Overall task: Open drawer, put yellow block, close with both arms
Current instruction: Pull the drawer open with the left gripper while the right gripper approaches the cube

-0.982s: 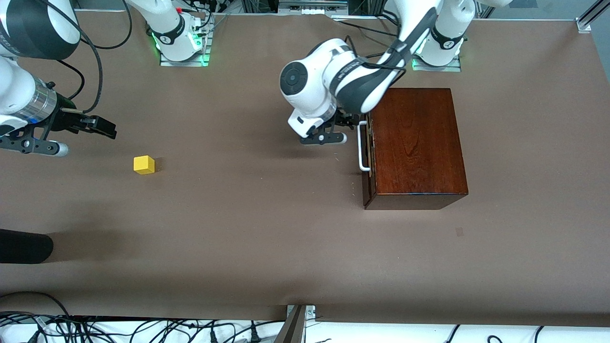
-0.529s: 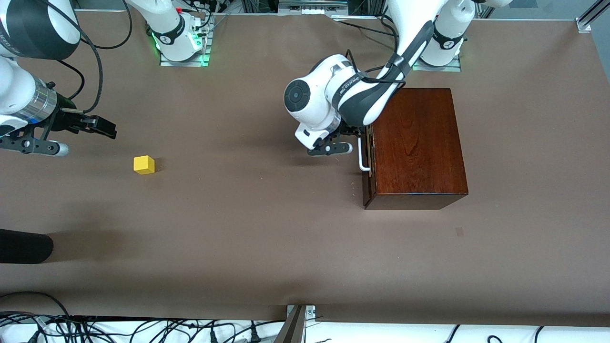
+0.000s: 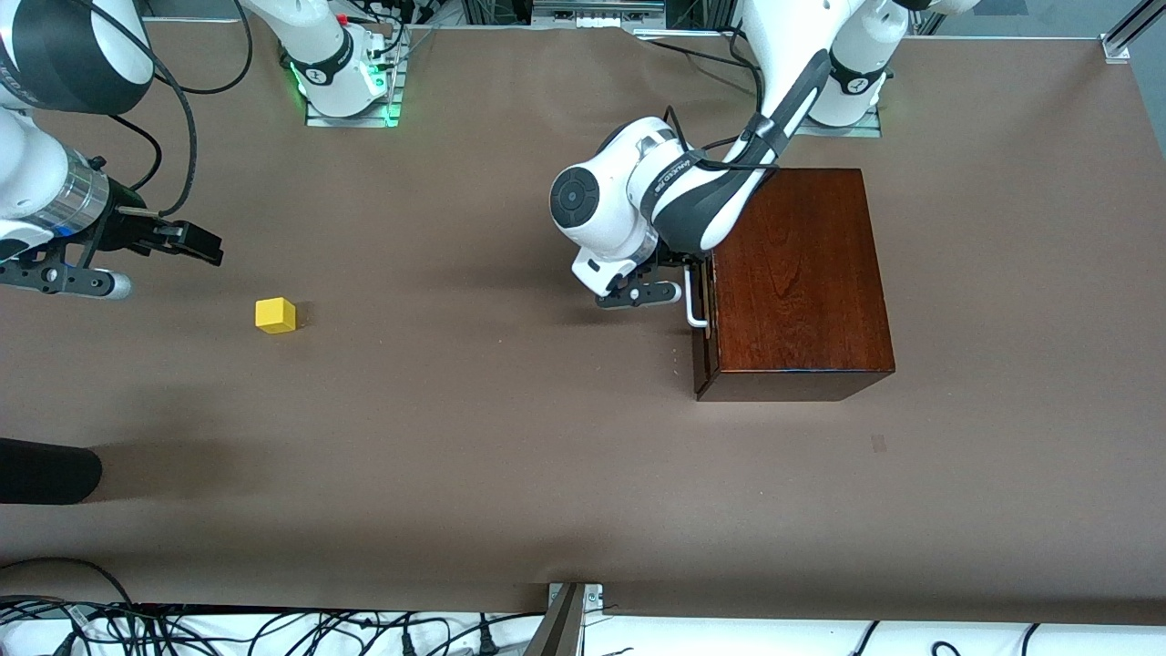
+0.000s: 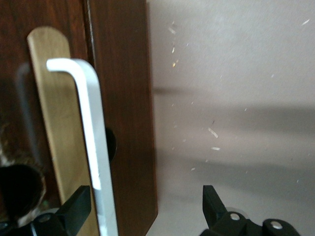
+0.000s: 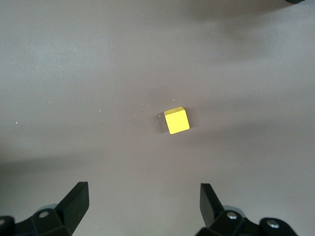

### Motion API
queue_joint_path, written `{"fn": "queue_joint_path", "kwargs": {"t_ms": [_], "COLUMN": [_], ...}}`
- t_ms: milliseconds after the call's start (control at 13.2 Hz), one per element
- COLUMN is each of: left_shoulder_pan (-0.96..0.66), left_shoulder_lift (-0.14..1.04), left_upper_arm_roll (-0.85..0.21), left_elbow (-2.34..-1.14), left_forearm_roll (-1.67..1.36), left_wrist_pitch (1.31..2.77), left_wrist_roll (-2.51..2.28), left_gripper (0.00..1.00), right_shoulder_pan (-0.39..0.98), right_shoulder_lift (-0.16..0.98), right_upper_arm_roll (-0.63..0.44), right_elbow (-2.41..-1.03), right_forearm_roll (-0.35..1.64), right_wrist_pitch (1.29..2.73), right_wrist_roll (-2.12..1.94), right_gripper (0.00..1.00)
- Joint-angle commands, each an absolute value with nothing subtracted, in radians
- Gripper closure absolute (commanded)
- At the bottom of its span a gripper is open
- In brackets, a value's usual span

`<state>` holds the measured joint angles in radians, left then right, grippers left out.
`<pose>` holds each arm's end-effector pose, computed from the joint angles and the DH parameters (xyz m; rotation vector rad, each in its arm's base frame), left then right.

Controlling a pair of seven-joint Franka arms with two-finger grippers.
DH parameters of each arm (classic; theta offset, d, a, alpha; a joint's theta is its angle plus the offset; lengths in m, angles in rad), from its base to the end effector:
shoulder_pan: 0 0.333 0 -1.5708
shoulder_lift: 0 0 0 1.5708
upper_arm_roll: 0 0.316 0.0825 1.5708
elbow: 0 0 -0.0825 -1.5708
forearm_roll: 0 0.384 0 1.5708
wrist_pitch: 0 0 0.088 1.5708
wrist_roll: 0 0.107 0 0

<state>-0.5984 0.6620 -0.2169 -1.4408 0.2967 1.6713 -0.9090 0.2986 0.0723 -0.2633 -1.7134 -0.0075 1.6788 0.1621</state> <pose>0.4961 -0.4509 0.2818 -2.7261 -0.0247 0.2193 0.5730 0.0235 0.5266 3.0951 -0.1951 -0.1573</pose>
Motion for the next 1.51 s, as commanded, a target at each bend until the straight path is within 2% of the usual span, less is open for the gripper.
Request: {"fn": "queue_joint_path", "kwargs": {"t_ms": [0,378,755,1208,1435], "left_shoulder_pan": [-0.603,-0.609,-0.634,-0.701,-0.721], "left_shoulder_lift": [0.692,0.706,0.727,0.779,0.811], "left_upper_arm_roll": [-0.207,-0.207,-0.210,-0.210,-0.212], "left_elbow": [-1.407,-1.404,-1.390,-1.287,-1.234], "left_forearm_roll": [0.333,0.322,0.316,0.316,0.314], "left_wrist_pitch": [1.698,1.706,1.789,1.793,1.793], "left_wrist_roll": [-0.907,-0.920,-1.034,-1.071,-1.074], "left_gripper": [0.00,0.00,0.00,0.00,0.00], "right_shoulder_pan": [0.295,0.295,0.295,0.295,0.293], "right_shoulder_lift": [0.064,0.061,0.063,0.066,0.039], "right_upper_arm_roll": [-0.262,-0.262,-0.262,-0.262,-0.275], "right_elbow": [-1.720,-1.720,-1.720,-1.721,-1.826], "right_forearm_roll": [-0.006,-0.006,-0.006,-0.006,-0.008], "right_wrist_pitch": [1.683,1.680,1.680,1.698,1.800], "right_wrist_roll": [0.150,0.150,0.150,0.128,0.106], "right_gripper": [0.00,0.00,0.00,0.00,0.00]}}
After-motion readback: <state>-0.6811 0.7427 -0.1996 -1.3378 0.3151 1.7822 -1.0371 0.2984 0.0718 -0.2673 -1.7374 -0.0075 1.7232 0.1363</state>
